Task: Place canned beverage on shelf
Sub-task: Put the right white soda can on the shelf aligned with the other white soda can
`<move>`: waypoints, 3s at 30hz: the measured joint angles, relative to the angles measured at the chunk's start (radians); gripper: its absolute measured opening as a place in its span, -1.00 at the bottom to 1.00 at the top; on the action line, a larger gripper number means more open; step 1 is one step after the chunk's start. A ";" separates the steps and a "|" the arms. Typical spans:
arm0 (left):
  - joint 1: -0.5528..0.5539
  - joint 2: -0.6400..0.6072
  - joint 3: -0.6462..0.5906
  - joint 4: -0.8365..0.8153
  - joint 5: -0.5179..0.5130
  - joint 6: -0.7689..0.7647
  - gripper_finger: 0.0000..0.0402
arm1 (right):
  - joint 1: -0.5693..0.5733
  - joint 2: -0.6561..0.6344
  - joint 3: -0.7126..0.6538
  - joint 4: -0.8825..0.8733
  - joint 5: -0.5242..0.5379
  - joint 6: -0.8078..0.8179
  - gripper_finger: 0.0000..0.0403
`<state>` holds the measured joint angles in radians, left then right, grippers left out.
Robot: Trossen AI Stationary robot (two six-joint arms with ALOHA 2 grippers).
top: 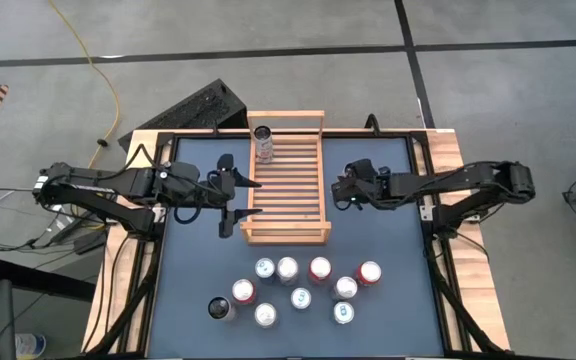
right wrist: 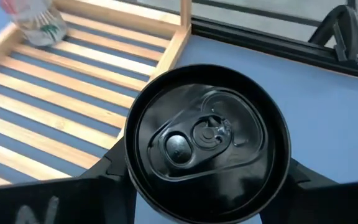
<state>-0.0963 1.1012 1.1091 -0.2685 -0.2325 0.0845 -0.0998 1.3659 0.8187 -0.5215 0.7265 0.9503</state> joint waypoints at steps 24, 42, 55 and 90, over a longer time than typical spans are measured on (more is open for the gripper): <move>0.001 0.088 0.000 0.060 -0.010 0.018 0.33 | 0.015 0.244 0.287 -0.279 0.027 -0.036 0.29; 0.001 0.088 0.000 0.077 -0.015 0.022 0.33 | 0.024 0.190 0.286 -0.292 -0.050 -0.113 0.56; 0.001 0.088 0.000 0.075 -0.041 0.014 0.33 | 0.048 0.017 0.287 -0.296 -0.040 -0.208 0.57; 0.003 0.088 0.000 0.079 -0.044 0.017 0.33 | -0.305 -0.378 -0.011 0.033 -0.688 -1.284 0.56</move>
<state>-0.0937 1.1892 1.1095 -0.1896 -0.2768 0.1013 -0.4046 0.9877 0.8080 -0.4884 0.0390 -0.3334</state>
